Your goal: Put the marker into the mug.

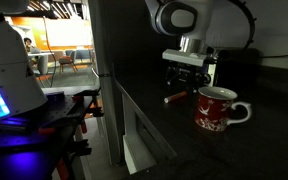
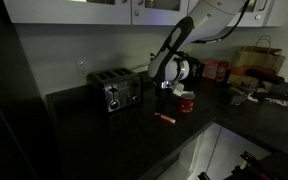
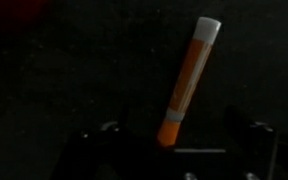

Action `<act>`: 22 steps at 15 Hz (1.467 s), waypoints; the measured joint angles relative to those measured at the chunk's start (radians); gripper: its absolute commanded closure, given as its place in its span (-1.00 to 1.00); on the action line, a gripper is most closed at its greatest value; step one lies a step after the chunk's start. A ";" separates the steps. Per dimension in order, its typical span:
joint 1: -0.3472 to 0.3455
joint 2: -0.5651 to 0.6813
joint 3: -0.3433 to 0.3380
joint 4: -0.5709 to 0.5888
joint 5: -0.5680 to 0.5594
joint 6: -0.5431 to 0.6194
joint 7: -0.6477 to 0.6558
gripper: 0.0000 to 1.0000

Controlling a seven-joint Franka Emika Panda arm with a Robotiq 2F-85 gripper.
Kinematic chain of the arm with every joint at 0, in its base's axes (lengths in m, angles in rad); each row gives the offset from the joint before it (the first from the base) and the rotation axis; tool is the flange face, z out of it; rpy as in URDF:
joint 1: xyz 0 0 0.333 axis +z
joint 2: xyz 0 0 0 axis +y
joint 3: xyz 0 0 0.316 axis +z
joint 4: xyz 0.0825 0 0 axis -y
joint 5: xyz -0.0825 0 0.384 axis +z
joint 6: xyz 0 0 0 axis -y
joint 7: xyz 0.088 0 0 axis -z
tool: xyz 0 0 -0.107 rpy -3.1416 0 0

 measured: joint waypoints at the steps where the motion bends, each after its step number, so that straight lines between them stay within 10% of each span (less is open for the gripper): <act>1: -0.001 0.009 0.000 0.008 0.000 0.000 0.002 -0.42; 11: -0.023 0.030 -0.010 0.046 -0.031 -0.001 0.027 0.96; 22: -0.144 -0.112 0.156 -0.030 0.085 -0.002 -0.135 0.90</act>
